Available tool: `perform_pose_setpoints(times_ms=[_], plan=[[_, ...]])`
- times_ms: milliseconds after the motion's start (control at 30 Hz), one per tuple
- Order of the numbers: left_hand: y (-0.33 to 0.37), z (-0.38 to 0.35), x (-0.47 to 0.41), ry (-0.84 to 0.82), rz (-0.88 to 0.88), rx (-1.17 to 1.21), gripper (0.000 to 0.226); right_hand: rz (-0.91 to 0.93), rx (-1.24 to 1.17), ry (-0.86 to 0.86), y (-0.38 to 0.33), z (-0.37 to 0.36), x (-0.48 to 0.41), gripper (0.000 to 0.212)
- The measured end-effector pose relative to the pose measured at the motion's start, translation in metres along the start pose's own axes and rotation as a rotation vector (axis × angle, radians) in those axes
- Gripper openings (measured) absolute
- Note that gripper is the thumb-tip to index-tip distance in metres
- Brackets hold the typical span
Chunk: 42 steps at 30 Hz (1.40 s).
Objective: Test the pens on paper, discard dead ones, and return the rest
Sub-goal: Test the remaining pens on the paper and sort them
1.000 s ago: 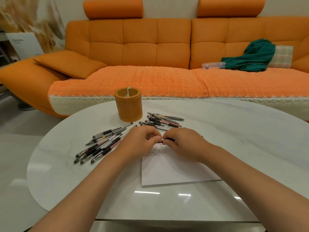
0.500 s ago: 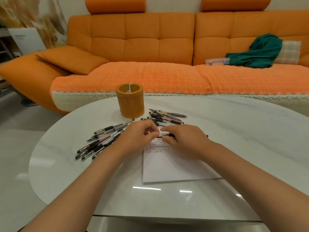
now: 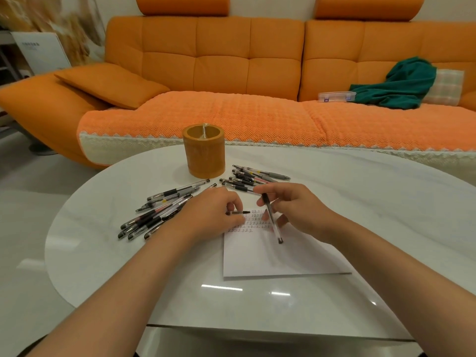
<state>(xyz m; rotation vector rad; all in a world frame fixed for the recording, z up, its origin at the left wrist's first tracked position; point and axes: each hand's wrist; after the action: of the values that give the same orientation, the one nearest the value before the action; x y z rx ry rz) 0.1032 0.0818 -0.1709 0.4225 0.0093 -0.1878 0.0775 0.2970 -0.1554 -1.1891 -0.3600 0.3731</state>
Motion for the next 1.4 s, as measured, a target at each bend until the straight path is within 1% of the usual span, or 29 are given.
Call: perform_pose_setpoints(times_ms=[33,67,133,200,267,433,533,700,1067,1233,1400], plan=[[-0.001,0.0,-0.001,-0.005,0.009,-0.001,0.021,0.003,-0.037,-0.022,0.002,-0.001,0.001,0.052],[-0.001,-0.001,-0.001,-0.011,0.019,0.004,0.024,0.025,-0.057,-0.044,0.005,-0.003,0.002,0.046],[-0.002,-0.001,-0.003,-0.023,0.038,0.029,0.027,0.092,-0.053,-0.067,0.009,-0.008,0.006,0.026],[-0.004,-0.002,-0.004,-0.029,0.049,0.054,0.026,0.091,-0.08,-0.028,0.01,-0.015,0.007,0.006],[-0.005,-0.002,-0.005,-0.033,0.058,0.063,0.026,0.049,-0.091,0.009,0.011,-0.02,0.007,0.01],[-0.005,-0.003,-0.008,-0.053,0.056,0.078,0.027,0.066,-0.009,0.015,0.011,-0.024,0.01,0.011],[-0.006,-0.005,-0.01,-0.067,0.049,0.088,0.027,0.045,0.036,0.034,0.012,-0.025,0.008,0.011],[-0.006,-0.008,-0.011,-0.089,0.056,0.051,0.042,0.057,0.071,0.024,0.014,-0.025,0.008,0.017],[-0.005,-0.007,-0.013,-0.106,0.067,0.041,0.043,0.064,0.124,0.025,0.014,-0.028,0.008,0.021],[-0.005,-0.007,-0.013,-0.12,0.076,0.047,0.045,0.084,0.214,0.036,0.015,-0.028,0.008,0.017],[-0.004,-0.006,-0.014,-0.126,0.082,0.043,0.045,0.081,0.215,0.059,0.017,-0.028,0.007,0.018]])
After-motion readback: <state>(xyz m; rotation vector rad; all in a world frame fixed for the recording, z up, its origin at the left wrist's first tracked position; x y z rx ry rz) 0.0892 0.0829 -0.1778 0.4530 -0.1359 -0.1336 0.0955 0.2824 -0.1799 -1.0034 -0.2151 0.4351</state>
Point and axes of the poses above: each hand's wrist, its own x-axis away from the middle knuckle, its own z-axis out of the back of the hand, y = z × x, and after that the axes turned 1 degree about x, right-handed
